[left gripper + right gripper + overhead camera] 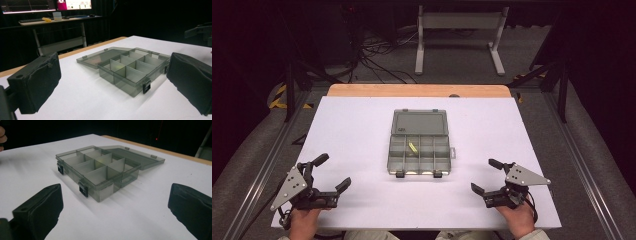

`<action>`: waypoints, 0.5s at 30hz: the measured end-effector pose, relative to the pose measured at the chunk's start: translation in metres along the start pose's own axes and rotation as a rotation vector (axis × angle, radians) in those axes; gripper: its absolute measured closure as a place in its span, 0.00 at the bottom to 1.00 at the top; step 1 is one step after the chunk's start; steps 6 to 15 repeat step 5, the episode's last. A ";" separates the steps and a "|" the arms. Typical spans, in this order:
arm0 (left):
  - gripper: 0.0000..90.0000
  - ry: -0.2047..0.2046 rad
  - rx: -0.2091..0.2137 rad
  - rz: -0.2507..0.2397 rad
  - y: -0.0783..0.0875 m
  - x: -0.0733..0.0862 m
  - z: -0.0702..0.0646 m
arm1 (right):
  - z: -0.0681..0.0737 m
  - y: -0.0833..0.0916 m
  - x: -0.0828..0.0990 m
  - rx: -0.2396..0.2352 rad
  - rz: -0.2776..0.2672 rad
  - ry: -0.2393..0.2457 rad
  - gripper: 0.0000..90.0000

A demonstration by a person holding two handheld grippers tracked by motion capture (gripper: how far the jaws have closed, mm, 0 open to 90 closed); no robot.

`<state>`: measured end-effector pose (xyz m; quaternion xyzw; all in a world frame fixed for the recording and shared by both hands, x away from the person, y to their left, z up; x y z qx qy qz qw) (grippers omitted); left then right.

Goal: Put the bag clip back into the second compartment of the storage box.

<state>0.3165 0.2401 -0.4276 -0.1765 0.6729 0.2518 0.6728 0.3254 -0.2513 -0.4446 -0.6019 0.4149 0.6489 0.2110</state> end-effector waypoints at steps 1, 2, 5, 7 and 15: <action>0.00 0.003 0.000 0.002 0.000 0.000 0.000 | 0.000 0.001 -0.001 0.004 -0.010 0.008 0.00; 0.00 0.004 0.001 0.004 0.000 0.000 0.000 | 0.000 0.001 -0.001 0.004 -0.011 0.011 0.00; 0.00 0.007 -0.001 0.002 0.000 0.000 0.000 | 0.000 0.000 -0.001 0.008 -0.007 0.014 0.00; 0.00 0.007 -0.001 0.002 0.000 0.000 0.000 | 0.000 0.000 -0.001 0.008 -0.007 0.014 0.00; 0.00 0.007 -0.001 0.002 0.000 0.000 0.000 | 0.000 0.000 -0.001 0.008 -0.007 0.014 0.00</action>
Point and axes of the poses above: each handheld gripper's, and its own axes: y roughly backward along the jaws, x roughly out of its underside, z roughly to its left, the point moved 4 cm from there along -y, roughly forward along the jaws, and after that the axes turned 10 degrees about x, right-handed, at the moved point
